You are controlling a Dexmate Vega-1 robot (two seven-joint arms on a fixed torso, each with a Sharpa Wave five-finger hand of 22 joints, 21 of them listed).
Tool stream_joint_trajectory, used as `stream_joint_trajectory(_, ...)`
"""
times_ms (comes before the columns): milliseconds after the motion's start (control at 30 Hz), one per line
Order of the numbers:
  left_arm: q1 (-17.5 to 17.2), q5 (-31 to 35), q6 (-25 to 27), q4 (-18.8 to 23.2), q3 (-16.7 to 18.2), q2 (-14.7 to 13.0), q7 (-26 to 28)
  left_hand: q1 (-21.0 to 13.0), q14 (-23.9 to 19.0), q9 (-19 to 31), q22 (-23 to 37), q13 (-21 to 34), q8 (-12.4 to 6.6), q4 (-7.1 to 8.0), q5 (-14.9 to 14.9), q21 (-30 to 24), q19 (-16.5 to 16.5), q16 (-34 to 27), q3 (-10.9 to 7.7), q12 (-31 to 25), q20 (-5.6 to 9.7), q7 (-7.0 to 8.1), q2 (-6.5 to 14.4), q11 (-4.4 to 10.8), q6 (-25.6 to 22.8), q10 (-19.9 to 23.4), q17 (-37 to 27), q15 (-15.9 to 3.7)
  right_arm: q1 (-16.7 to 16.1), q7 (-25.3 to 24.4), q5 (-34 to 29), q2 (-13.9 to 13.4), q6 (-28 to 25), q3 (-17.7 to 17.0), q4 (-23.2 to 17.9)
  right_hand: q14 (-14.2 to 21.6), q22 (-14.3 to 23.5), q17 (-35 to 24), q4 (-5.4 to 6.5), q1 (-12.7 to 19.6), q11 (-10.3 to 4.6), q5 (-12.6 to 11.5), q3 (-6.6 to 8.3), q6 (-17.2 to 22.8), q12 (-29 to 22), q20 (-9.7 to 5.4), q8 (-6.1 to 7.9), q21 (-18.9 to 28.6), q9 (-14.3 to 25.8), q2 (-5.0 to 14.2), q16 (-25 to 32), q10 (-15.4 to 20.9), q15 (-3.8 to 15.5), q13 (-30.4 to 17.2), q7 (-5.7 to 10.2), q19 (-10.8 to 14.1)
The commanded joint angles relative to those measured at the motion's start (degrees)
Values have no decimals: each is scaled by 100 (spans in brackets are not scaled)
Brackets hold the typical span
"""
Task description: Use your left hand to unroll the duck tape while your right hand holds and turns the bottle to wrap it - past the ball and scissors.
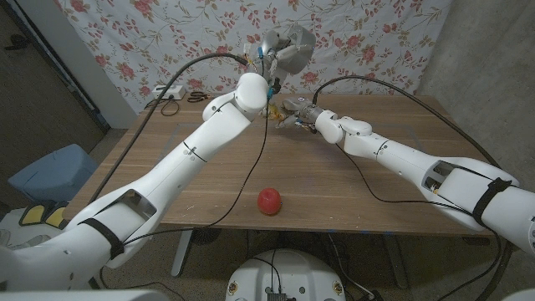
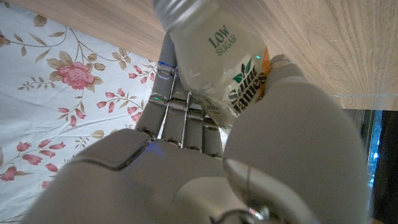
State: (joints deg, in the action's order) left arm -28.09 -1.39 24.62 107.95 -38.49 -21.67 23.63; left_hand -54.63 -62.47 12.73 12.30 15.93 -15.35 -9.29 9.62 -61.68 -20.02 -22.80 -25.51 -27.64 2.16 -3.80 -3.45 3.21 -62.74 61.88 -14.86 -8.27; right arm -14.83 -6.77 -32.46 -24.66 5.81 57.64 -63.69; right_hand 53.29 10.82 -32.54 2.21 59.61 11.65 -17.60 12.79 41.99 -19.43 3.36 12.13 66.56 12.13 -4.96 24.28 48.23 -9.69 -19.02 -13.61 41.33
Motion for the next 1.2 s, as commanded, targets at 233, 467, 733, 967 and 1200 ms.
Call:
stream_joint_trajectory(233, -68, -853, -686, -181, 12, 119, -1062, -1105, -120, -2, -8, -37, 11, 23, 42, -97, 26, 0, -11, 58, 31, -6, 1141, 758, -91, 824, -24, -500, 82, -140, -31, 44, 10, -20, 148, 1764, 11, -17, 47, 1325, -1398, -27, 8, 1762, 29, -1370, 39, 45, 17, 1348, -23, 1463, 2243, -41, 1456, -501)
stream_joint_trajectory(467, -137, -1167, -711, 45, 34, 10, -1347, -1109, -130, -3, -21, -42, 29, 18, 43, -132, 39, 14, -10, 69, 20, -10, 1144, 757, -102, 842, -22, -503, 126, -201, -22, 62, 37, -18, 215, 1761, 8, -22, 50, 1329, -1412, -29, 5, 1759, 35, -1374, 36, 55, 19, 1346, -31, 1468, 2244, -53, 1463, -506)
stream_joint_trajectory(733, -310, -1287, -658, 367, 63, -132, -1307, -1110, -150, 1, -34, -32, 46, 16, 42, -170, 49, 23, -5, 76, 13, -19, 1147, 742, -108, 848, -24, -495, 153, -283, 16, 77, 36, -33, 320, 1762, 5, -30, 55, 1334, -1414, -33, 2, 1753, 54, -1374, 32, 68, 21, 1348, -40, 1454, 2245, -62, 1458, -512)
stream_joint_trajectory(967, -498, -1341, -535, 627, 28, -310, -1311, -1113, -156, 8, -44, -38, 59, 14, 41, -202, 57, 37, -3, 93, 1, -14, 1147, 747, -114, 850, -22, -491, 133, -335, 110, 36, 86, -97, 268, 1765, 3, -37, 62, 1335, -1421, -35, -2, 1753, 63, -1376, 31, 81, 23, 1351, -47, 1467, 2243, -67, 1459, -514)
stream_joint_trajectory(1200, -668, -1524, -351, 626, -25, -366, -1347, -1096, -149, 40, -56, -39, 66, 23, 41, -235, 69, 62, 3, 112, 3, -18, 1147, 770, -99, 846, -15, -495, 79, -424, 145, -10, 53, -154, 226, 1760, 0, -43, 67, 1338, -1416, -38, -6, 1745, 73, -1380, 27, 92, 25, 1349, -57, 1472, 2246, -76, 1475, -517)
